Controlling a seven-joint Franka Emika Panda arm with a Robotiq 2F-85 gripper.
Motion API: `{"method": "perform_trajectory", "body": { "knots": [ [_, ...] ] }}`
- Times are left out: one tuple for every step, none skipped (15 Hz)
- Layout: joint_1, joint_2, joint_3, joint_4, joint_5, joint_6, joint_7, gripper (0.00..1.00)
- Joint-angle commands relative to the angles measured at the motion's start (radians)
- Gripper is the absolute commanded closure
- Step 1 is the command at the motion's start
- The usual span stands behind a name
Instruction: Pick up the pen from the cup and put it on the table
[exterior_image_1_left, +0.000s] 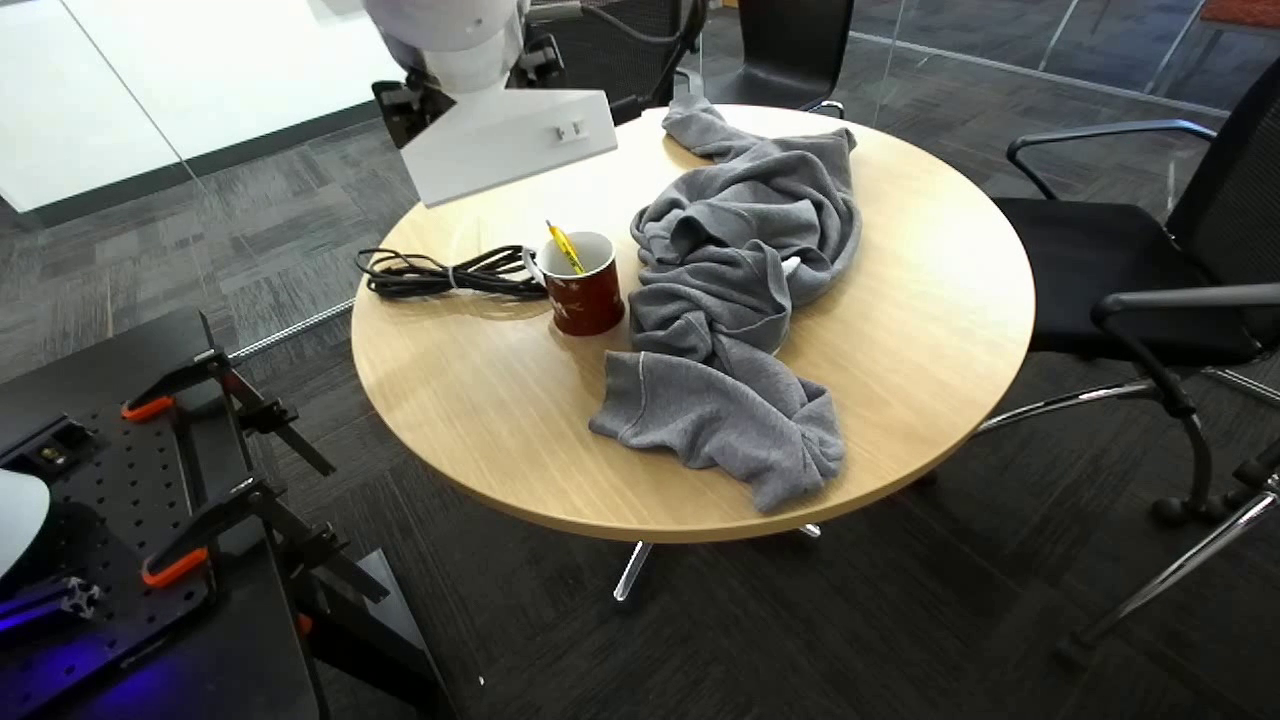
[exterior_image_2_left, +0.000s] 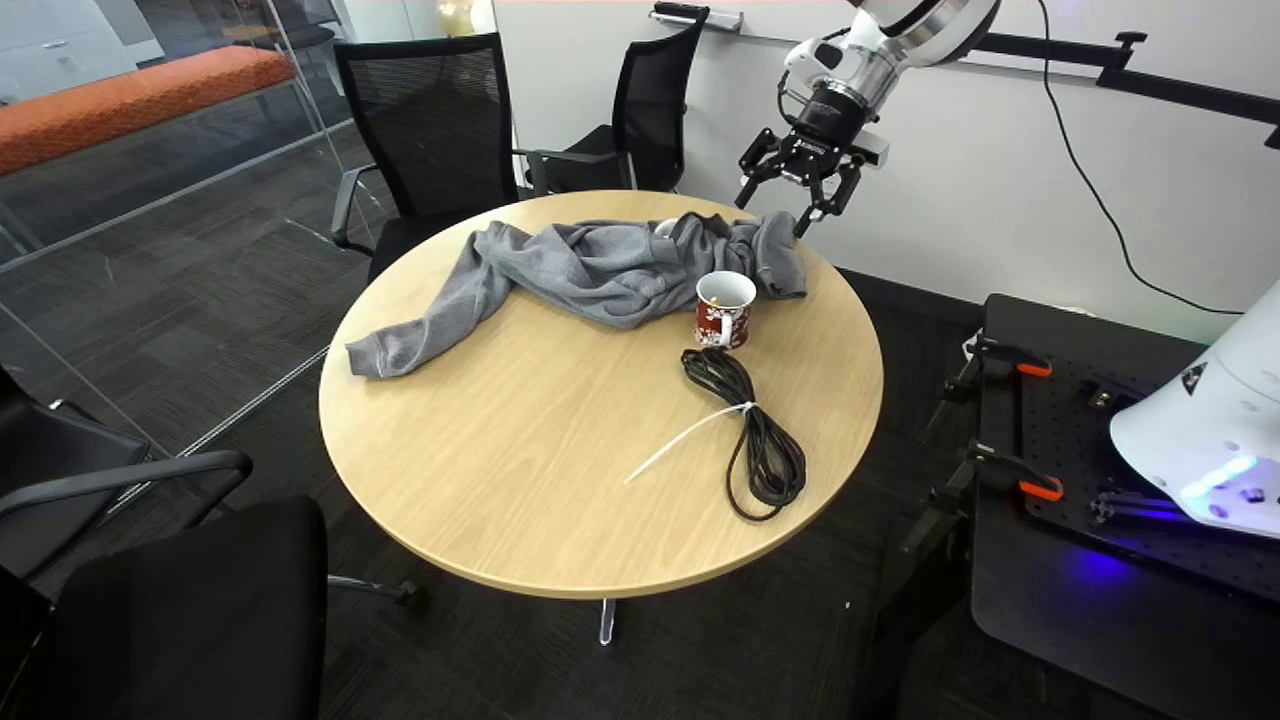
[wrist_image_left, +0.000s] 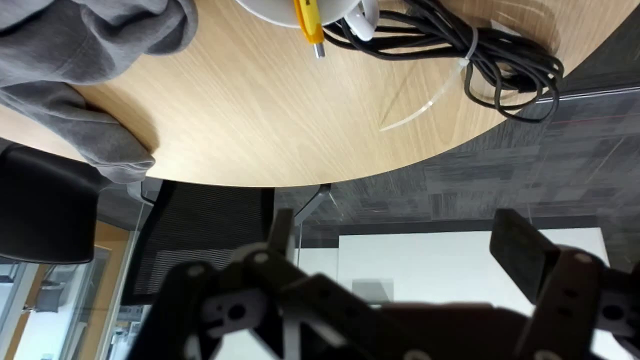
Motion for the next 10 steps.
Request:
{"method": "perform_trajectory", "body": {
  "knots": [
    [-0.024,0.040,0.022,0.032,-0.022,-0.012,-0.054,0.00],
    [-0.019,0.047,0.022,0.034,-0.067,-0.009,-0.029,0.00],
    [-0.025,0.023,0.023,0.009,-0.033,0.001,-0.025,0.00],
    [-0.025,0.031,0.026,0.011,-0.049,0.001,-0.024,0.00],
    [-0.025,0.037,0.028,0.013,-0.056,0.001,-0.024,0.00],
    [-0.025,0.041,0.030,0.015,-0.059,0.001,-0.024,0.00],
    [-0.025,0.043,0.030,0.016,-0.060,0.001,-0.024,0.00],
    [-0.025,0.043,0.031,0.018,-0.061,0.001,-0.024,0.00],
    [-0.024,0.053,0.032,0.024,-0.068,0.000,-0.032,0.00],
    [-0.021,0.066,0.035,0.030,-0.075,0.009,-0.038,0.00]
  ]
}}
